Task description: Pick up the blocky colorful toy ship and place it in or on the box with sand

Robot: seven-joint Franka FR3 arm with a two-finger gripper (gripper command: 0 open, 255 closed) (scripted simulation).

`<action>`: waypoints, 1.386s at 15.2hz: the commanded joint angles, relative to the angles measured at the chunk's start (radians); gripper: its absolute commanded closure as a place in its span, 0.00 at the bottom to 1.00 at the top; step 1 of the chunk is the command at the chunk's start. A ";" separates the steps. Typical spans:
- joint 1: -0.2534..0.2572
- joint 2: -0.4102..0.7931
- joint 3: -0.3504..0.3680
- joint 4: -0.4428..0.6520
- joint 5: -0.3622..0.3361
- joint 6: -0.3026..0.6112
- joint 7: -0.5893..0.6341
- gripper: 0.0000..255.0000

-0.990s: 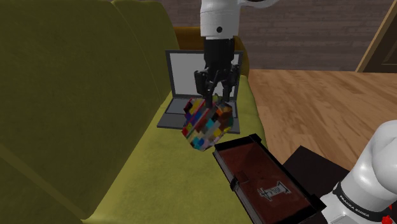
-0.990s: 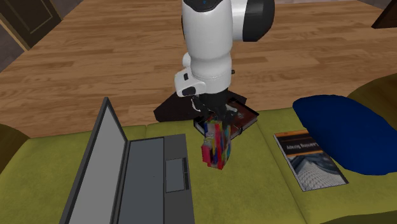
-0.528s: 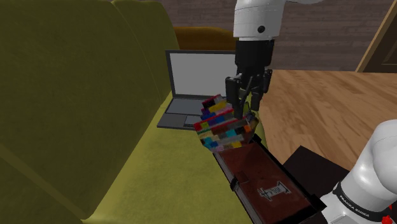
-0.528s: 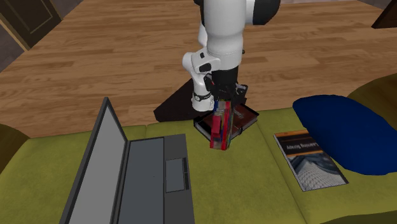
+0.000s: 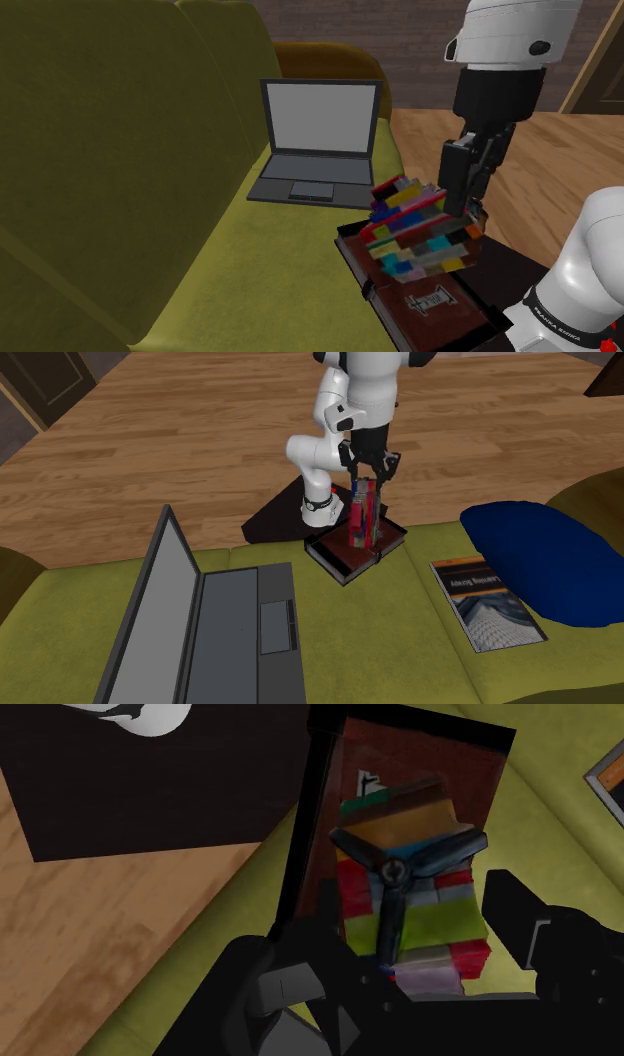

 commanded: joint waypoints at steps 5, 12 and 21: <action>0.023 -0.081 0.005 -0.107 0.025 0.026 -0.004 1.00; 0.032 -0.104 0.028 -0.211 0.047 0.106 -0.020 1.00; 0.043 -0.109 0.037 -0.258 0.055 0.147 -0.023 1.00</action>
